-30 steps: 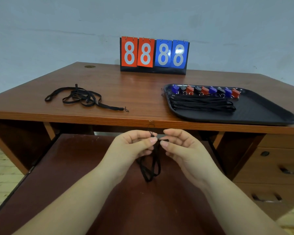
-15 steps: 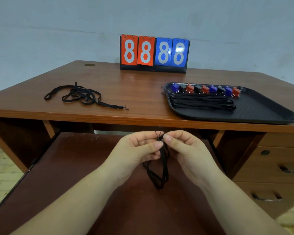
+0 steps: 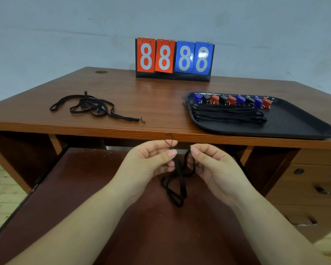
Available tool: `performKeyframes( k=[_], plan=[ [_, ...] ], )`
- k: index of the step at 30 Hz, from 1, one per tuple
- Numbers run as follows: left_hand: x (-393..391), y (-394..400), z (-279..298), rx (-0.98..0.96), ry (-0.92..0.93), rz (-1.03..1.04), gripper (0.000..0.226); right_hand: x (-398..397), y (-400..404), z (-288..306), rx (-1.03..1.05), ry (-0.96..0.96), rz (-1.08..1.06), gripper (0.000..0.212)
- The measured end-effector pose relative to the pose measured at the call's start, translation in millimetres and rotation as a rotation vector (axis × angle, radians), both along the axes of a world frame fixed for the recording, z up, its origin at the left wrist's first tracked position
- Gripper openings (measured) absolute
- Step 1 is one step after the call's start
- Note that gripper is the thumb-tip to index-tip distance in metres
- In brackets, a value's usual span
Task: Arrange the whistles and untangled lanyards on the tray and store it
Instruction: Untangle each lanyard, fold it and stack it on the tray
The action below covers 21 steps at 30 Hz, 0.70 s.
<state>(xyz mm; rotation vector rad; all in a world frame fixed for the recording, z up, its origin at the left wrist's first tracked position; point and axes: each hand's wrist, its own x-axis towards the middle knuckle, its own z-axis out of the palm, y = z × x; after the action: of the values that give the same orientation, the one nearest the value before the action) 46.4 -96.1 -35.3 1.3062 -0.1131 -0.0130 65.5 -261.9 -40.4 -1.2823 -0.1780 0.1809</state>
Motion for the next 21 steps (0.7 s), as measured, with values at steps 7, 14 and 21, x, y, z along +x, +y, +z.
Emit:
performKeyframes(
  k=[7,14,21],
  plan=[
    [-4.1,-2.6,-1.1,0.053,-0.029,-0.067,0.03,-6.4,5.9,-1.4,-0.028,-0.031,0.054,0.024],
    [-3.8,-2.7,-2.3,0.089,-0.053,-0.114,0.026,-8.4,8.1,-1.8,-0.018,-0.009,0.052,0.025],
    [-0.7,-2.2,-5.5,0.113,-0.073,-0.038,0.013,-7.7,9.3,-3.9,-0.133,-0.037,0.088,0.033]
  ],
)
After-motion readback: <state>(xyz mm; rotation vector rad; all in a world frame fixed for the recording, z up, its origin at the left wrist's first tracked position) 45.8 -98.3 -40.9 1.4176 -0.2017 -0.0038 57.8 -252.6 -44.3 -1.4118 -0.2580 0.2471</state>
